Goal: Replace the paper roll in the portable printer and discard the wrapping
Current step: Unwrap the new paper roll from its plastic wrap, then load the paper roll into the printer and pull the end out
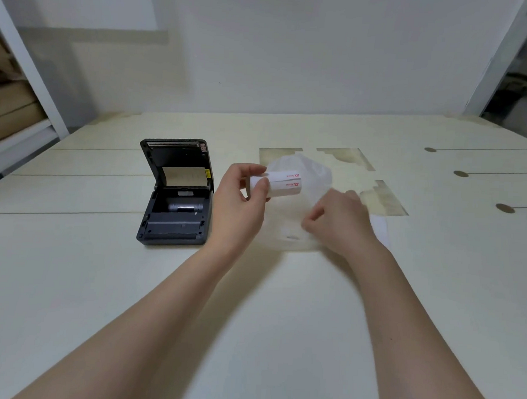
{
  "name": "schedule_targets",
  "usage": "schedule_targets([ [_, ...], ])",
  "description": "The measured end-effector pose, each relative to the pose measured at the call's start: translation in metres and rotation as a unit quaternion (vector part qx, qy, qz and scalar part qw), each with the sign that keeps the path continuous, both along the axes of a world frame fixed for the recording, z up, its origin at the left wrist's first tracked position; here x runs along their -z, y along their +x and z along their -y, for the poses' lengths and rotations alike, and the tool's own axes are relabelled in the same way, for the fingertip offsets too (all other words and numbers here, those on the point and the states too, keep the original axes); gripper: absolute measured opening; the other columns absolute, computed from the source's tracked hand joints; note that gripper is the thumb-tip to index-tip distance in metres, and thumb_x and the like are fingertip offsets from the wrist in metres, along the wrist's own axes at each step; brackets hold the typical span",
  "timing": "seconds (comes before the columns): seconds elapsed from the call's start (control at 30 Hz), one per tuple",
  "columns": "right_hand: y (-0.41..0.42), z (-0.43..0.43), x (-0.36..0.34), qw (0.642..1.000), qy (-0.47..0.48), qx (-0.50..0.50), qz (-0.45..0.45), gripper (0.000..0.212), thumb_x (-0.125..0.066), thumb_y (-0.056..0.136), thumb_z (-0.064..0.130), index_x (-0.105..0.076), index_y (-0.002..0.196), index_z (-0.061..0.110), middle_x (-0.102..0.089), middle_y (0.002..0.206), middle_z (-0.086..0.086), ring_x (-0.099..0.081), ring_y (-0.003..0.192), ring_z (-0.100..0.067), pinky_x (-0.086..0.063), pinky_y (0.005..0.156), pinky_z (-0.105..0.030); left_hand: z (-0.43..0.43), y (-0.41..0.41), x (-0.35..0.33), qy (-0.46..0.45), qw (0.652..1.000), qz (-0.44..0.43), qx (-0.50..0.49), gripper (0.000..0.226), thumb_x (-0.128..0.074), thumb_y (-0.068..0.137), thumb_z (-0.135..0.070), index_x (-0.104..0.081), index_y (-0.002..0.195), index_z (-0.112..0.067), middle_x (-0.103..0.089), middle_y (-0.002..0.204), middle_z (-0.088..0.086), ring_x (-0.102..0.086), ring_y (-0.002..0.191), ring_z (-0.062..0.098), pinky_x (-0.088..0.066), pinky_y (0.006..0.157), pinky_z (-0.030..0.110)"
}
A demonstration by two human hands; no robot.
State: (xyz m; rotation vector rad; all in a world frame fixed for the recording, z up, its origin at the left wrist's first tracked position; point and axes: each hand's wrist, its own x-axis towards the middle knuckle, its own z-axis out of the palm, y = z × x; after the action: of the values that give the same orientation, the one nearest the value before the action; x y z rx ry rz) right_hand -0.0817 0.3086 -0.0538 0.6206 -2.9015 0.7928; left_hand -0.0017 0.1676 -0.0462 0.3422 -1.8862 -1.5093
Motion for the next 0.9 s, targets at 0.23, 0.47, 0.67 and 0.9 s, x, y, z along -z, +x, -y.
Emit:
schedule_targets([
  [0.23,0.002,0.000,-0.008,0.999,-0.040,-0.008,-0.015,0.035,-0.049,0.093,0.048,-0.072,0.079,0.025,-0.065,0.080,0.009,-0.047,0.096,-0.023,-0.033,0.086,-0.038,0.007,0.005,-0.001,0.003,1.000,0.000,-0.003,0.016,-0.058,0.093,-0.017,-0.063,0.106,-0.024,-0.067,0.106,-0.004,-0.065,0.077,-0.005,-0.057,0.087,0.049],
  [0.47,0.028,0.023,-0.012,0.946,-0.287,-0.139,-0.064,0.037,-0.068,0.087,0.028,-0.061,0.123,0.031,-0.064,0.111,0.010,-0.060,0.097,-0.010,-0.048,0.079,-0.020,0.030,0.031,-0.007,-0.038,0.999,0.009,0.010,0.022,-0.057,0.092,-0.017,-0.059,0.103,-0.036,-0.066,0.109,-0.015,-0.065,0.094,0.018,-0.055,0.086,0.049],
  [0.67,0.049,0.071,-0.024,0.946,-0.281,-0.160,-0.006,0.034,-0.071,0.084,0.018,-0.068,0.116,0.027,-0.064,0.109,0.011,-0.063,0.097,-0.003,-0.051,0.083,-0.019,0.065,0.052,-0.008,-0.070,0.997,0.002,0.026,0.026,-0.057,0.093,-0.013,-0.059,0.111,-0.031,-0.067,0.111,-0.015,-0.064,0.096,0.023,-0.053,0.088,0.048],
  [0.9,0.066,0.135,-0.027,0.956,-0.253,-0.150,-0.007,0.029,-0.071,0.081,0.020,-0.070,0.110,0.028,-0.065,0.108,0.011,-0.064,0.093,-0.010,-0.051,0.087,-0.025,0.134,0.068,-0.001,-0.115,0.993,0.005,0.016,0.033,-0.061,0.093,-0.010,-0.061,0.121,-0.026,-0.063,0.125,-0.002,-0.065,0.107,0.006,-0.053,0.085,0.016],
])
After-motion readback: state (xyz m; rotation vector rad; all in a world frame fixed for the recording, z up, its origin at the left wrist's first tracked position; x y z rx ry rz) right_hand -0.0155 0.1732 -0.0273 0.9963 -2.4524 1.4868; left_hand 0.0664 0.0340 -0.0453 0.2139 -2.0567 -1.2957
